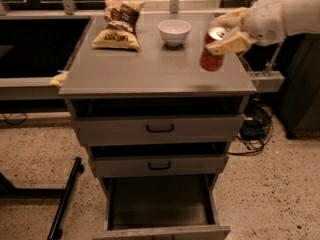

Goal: Pick coke can from bottom drawer and place on counter

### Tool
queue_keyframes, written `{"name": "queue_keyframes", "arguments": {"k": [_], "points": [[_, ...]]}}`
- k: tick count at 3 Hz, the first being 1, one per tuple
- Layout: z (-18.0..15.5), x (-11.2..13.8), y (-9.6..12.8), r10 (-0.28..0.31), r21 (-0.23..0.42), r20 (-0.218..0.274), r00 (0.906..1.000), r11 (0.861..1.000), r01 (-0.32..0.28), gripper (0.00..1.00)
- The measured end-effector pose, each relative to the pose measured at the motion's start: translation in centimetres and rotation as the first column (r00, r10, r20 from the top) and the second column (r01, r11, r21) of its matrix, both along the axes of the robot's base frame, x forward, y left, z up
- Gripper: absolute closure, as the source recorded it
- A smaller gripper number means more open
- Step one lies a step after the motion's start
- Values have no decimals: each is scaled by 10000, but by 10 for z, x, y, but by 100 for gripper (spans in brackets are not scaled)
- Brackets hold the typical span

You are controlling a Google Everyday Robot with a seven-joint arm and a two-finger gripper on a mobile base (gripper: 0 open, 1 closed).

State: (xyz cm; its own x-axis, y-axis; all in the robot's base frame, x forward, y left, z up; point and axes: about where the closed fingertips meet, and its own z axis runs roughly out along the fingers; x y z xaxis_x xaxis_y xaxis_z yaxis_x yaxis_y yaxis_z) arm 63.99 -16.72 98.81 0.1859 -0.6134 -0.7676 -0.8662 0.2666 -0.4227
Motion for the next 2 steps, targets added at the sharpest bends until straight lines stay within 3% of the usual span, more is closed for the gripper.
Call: {"name": "queue_keyframes", "arguments": {"k": [1,2], "points": [[-6,37,26,357,692,-356,9987,9971,-332,100],[-24,58,43,551,1201,-1088,9925,9919,-419,100]]}}
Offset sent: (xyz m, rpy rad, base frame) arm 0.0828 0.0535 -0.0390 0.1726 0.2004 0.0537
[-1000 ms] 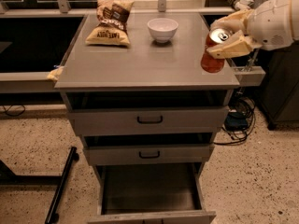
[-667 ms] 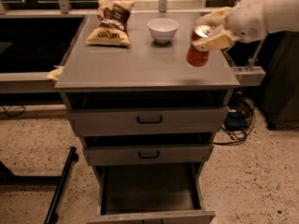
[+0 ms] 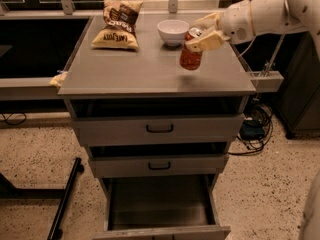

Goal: Pick coke can from bottom drawer and place on counter

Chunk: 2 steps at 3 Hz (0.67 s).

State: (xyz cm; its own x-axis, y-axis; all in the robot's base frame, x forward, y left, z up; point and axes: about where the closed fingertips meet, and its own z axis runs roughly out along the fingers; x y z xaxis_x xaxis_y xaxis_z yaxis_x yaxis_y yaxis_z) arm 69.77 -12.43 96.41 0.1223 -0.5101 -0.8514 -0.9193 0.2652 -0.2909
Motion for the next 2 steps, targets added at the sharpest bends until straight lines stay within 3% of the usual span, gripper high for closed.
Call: {"name": "queue_keyframes", "arguments": {"k": [2], "points": [[-33,11,5,4,146,-1258,9921,9999,15,100]]}}
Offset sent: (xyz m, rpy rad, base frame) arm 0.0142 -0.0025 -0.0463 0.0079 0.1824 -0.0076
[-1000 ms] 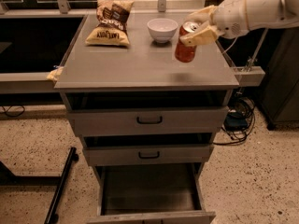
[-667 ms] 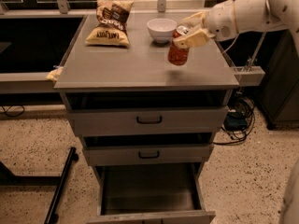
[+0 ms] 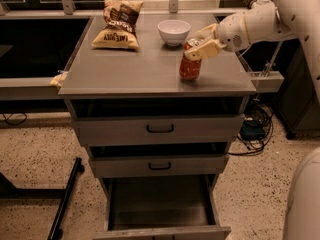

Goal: Pick coke can from bottom drawer and place on counter

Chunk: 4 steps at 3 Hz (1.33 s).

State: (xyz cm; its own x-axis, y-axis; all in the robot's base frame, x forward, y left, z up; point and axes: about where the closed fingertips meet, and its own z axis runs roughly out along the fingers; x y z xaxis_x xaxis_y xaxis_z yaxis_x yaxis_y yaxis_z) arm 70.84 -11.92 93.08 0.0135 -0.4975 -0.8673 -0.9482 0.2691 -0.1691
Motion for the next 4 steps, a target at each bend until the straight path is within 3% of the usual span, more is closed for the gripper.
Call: {"name": "queue_keyframes", "arguments": {"k": [2,3,4], "points": [[-19,-3,11,688,-798,-126,9976,9944,-696,100],[-19,-3,11,692,-799,-127,9975,9943,-700,82],[-19,-3,11,693,-799,-128,9975,9943,-701,57]]}}
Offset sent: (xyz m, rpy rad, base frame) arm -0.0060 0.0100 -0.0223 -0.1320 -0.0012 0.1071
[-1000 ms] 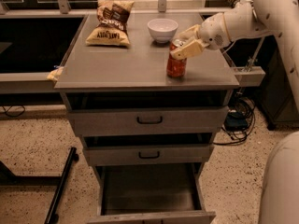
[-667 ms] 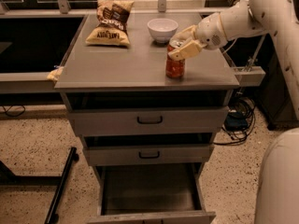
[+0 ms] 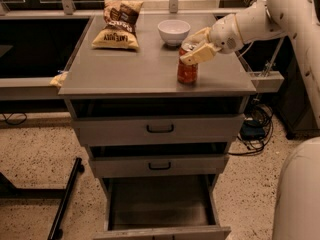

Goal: Pick coke can from bottom drawer and place on counter

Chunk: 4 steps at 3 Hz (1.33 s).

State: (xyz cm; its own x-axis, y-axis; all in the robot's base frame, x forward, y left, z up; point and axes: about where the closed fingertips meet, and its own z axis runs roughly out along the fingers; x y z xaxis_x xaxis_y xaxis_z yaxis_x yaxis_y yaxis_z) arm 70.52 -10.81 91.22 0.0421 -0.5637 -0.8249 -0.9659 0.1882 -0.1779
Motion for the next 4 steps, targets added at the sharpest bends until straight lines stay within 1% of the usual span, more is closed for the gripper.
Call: {"name": "queue_keyframes", "arguments": {"k": [2,3,4], "points": [[0,0,0,0,0,0,10000,10000,0,13],[0,0,0,1,0,0,10000,10000,-1,0],[0,0,0,1,0,-1,10000,10000,-1,0]]}}
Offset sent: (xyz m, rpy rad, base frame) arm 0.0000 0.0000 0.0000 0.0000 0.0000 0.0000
